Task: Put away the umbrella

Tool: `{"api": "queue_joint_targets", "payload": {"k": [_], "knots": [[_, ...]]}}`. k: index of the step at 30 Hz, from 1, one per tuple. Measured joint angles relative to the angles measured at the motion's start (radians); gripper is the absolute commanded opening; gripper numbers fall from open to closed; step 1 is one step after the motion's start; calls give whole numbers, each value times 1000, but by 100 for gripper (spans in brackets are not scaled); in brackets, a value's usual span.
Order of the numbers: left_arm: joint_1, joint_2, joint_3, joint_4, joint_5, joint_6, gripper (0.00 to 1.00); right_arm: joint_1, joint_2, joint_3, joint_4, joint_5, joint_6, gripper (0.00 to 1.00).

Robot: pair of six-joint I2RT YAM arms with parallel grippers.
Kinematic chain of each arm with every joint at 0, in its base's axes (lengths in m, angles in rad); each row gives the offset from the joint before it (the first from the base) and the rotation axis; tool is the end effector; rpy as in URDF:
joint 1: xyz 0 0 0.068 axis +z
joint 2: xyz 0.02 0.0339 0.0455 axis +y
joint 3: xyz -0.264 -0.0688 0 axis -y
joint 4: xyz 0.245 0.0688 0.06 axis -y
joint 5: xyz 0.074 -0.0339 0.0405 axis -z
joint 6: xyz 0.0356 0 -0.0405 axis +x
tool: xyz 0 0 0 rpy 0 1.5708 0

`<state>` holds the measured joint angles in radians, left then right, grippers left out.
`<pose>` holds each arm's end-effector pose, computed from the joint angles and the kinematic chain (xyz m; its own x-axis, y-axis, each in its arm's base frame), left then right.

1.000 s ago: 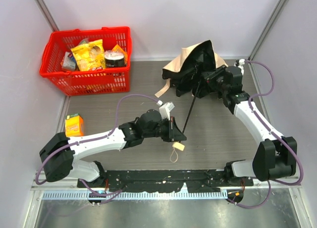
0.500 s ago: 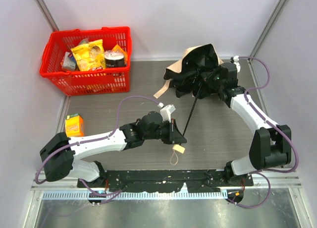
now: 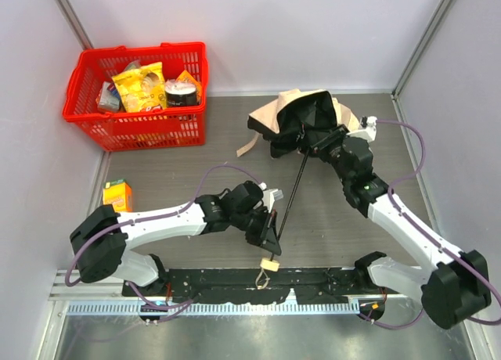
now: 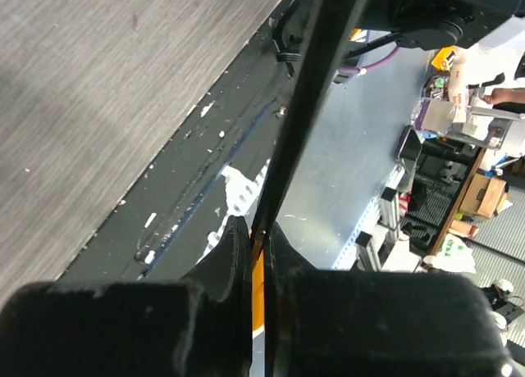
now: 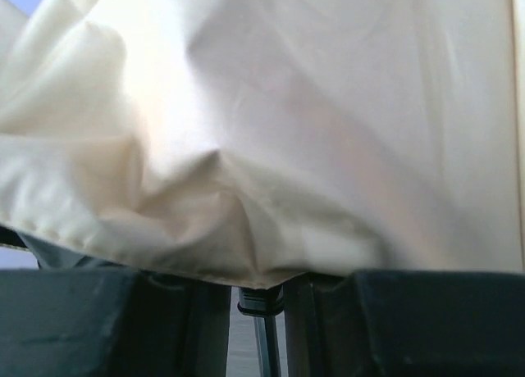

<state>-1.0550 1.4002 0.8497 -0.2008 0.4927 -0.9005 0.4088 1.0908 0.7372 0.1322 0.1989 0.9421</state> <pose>0.1296 -0.2626 0.2247 -0.9434 0.2640 -0.2010 0.3182 0.5485 -0.7733 0.2367 0.0949 0.2952 -0.2906 0.7382 -0.6088 0.0378 0.6447 0.7635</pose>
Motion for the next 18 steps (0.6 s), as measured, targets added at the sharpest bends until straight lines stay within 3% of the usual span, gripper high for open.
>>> {"api": "queue_joint_targets", "payload": {"k": [6, 10, 18], "knots": [[20, 14, 17, -31, -4, 64, 0, 63, -75, -85, 185, 33, 13, 0], [111, 14, 161, 89, -174, 61, 0, 179, -74, -185, 110, -48, 18, 0], [169, 11, 199, 196, -329, 135, 0, 193, -97, -94, 107, -56, -77, 0]]}}
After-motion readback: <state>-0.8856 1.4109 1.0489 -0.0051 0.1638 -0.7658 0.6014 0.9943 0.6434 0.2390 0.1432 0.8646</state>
